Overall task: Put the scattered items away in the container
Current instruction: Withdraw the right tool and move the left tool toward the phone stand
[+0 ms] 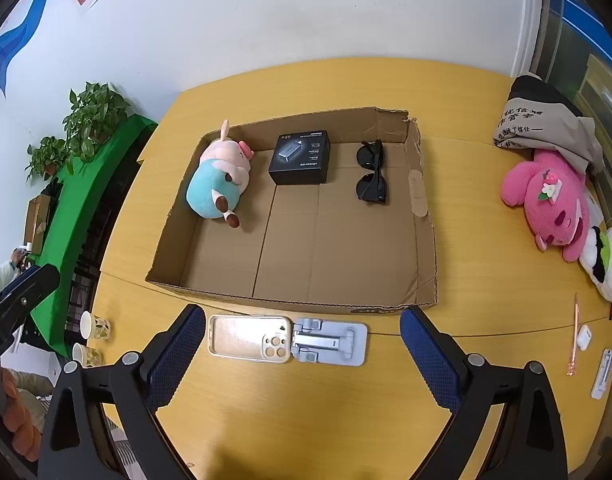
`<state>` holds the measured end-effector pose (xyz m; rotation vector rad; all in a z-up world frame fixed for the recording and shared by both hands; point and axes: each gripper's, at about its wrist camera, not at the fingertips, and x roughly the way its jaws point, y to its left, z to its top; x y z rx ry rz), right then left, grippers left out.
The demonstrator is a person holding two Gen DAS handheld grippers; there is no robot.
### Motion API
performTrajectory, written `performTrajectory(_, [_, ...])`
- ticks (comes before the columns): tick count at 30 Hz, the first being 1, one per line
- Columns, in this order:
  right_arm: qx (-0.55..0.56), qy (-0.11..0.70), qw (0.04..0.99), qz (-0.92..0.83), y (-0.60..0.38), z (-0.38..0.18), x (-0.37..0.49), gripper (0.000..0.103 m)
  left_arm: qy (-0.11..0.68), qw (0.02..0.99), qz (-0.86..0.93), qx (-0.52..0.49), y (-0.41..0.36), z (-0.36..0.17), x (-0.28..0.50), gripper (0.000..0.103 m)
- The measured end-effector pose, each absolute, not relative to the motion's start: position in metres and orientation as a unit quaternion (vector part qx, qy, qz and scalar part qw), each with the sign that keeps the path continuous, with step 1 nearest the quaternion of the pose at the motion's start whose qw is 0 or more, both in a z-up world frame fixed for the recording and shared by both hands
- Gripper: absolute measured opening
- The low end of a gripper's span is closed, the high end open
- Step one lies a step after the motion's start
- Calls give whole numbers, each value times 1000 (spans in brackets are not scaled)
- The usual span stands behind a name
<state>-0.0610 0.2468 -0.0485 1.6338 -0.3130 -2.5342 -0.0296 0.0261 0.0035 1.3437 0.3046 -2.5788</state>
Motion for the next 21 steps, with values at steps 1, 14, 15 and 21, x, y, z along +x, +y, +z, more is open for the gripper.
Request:
performTrajectory(1, [540, -105, 56, -833, 248, -50, -61, 100, 102, 107, -877, 458, 27, 3, -31, 75])
performTrajectory(14, [548, -120, 44, -826, 260, -61, -64, 100, 89, 97, -875, 467, 30, -6, -50, 75])
performTrajectory(15, [549, -119, 44, -826, 261, -62, -65, 100, 87, 96, -874, 468, 30, -6, -51, 75])
performTrajectory(21, [553, -110, 47, -825, 254, -65, -67, 100, 91, 93, -871, 475, 28, -13, -56, 75])
